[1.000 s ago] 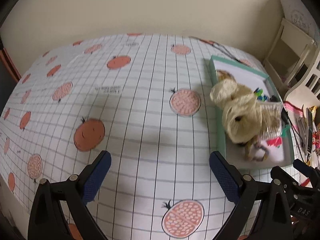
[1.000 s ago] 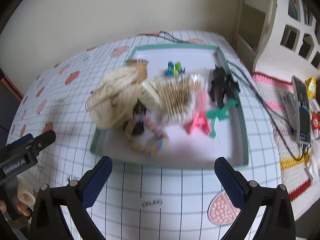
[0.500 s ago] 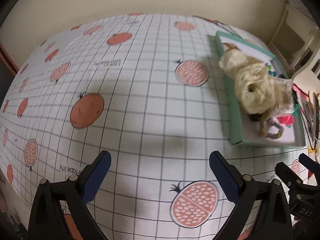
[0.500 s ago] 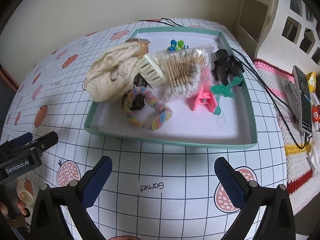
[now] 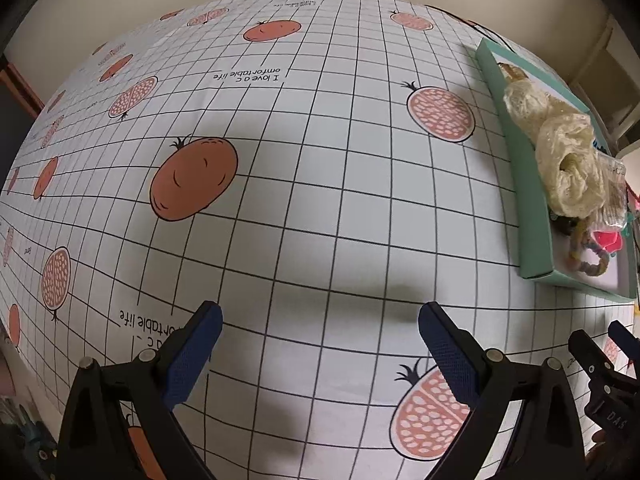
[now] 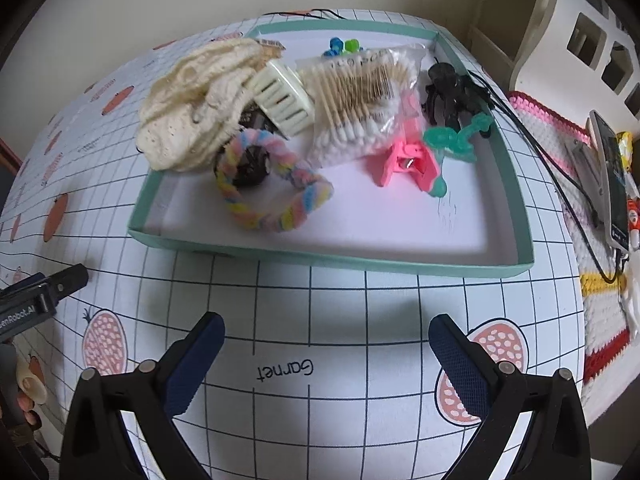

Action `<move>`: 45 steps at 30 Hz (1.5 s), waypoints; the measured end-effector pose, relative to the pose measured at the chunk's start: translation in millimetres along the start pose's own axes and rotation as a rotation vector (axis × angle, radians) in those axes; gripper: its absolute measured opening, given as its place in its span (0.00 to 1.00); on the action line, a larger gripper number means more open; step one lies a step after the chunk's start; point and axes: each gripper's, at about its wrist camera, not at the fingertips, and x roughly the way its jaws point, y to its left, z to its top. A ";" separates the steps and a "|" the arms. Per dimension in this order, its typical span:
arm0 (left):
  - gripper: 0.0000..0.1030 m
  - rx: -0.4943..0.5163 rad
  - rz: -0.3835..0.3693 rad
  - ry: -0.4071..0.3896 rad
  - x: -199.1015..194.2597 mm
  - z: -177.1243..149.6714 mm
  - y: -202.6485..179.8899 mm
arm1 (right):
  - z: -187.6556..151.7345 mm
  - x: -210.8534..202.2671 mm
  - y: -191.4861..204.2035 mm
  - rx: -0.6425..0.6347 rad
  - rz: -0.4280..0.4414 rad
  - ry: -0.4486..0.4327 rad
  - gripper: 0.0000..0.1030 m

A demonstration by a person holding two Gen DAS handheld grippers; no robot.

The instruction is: Organize objects

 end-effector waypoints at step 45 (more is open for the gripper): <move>1.00 0.034 -0.018 -0.017 1.7 -9.6 -10.8 | 0.6 0.7 12.2 -0.017 -0.028 -0.021 1.00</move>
